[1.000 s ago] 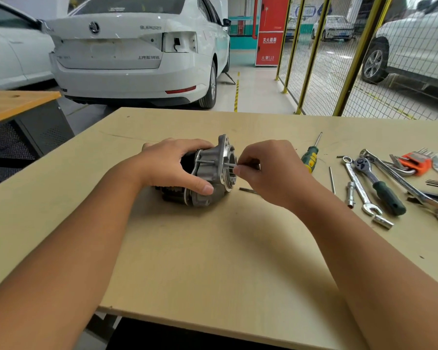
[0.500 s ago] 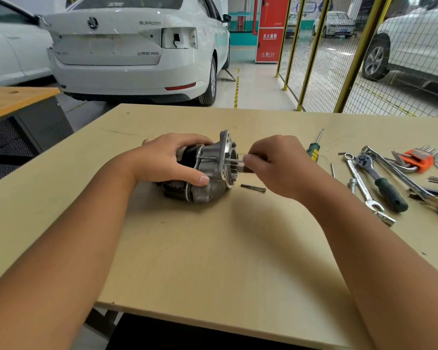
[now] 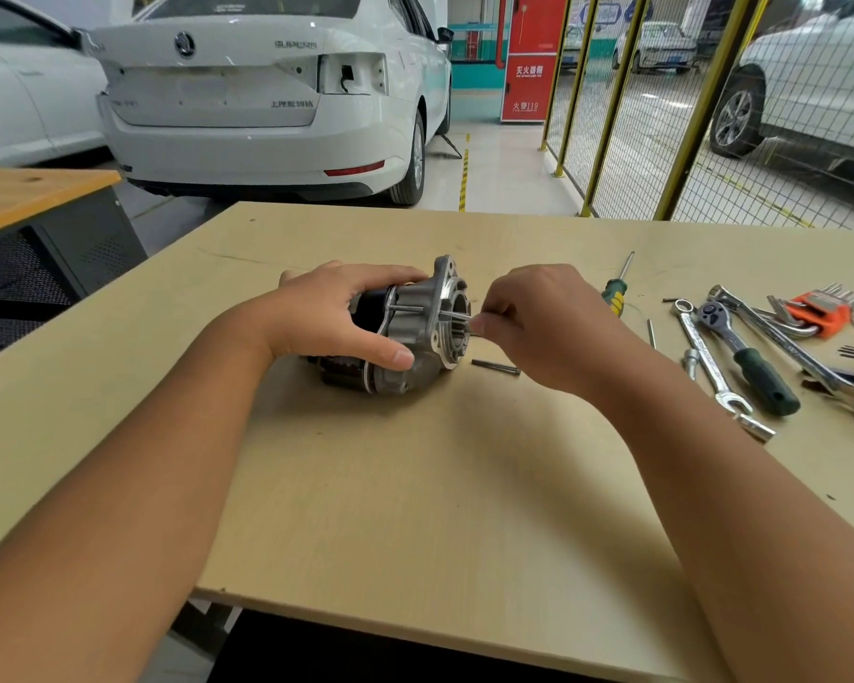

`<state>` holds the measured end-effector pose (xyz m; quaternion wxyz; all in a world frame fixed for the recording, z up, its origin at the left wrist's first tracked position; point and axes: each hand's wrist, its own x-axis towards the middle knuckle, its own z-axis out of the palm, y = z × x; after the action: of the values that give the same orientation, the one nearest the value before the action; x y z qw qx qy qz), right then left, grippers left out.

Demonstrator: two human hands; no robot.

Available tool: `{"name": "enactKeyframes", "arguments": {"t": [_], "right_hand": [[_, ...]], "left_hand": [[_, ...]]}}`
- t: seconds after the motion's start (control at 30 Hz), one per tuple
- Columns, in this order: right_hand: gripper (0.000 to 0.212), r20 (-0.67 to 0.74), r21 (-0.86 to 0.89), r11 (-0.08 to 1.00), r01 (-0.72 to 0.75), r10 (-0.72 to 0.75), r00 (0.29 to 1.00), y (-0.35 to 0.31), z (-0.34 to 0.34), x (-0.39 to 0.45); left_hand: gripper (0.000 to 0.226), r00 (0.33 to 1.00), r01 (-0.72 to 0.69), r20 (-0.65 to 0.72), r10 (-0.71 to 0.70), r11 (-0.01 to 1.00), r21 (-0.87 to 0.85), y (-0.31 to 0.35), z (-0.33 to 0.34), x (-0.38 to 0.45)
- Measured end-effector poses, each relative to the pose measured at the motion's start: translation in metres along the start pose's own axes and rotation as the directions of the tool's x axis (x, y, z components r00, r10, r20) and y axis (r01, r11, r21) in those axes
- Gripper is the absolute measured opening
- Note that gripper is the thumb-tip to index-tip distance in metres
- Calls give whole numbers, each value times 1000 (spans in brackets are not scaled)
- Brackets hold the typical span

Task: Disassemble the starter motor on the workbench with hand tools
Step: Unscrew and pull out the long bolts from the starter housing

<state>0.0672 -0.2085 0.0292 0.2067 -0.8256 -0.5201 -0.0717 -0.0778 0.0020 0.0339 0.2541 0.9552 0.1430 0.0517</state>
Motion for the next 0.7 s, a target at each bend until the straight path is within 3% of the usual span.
{"name": "enactKeyframes", "arguments": {"t": [0.2,0.47,0.7], "right_hand": [[20,-21,20,1000,-6,7,1000,-3,-2,-2],[13,-58,38,997,-62,64,996,-4,-4,-3],[15,-179,157,987,15,14,984,-4,-5,-1]], "left_hand": [[98,999,39,-27,-38,998,44,9,1,0],[92,998,31,-47,-30,999,25,6,2,0],[82,997,10,-70,-7,999,42,0,4,2]]}}
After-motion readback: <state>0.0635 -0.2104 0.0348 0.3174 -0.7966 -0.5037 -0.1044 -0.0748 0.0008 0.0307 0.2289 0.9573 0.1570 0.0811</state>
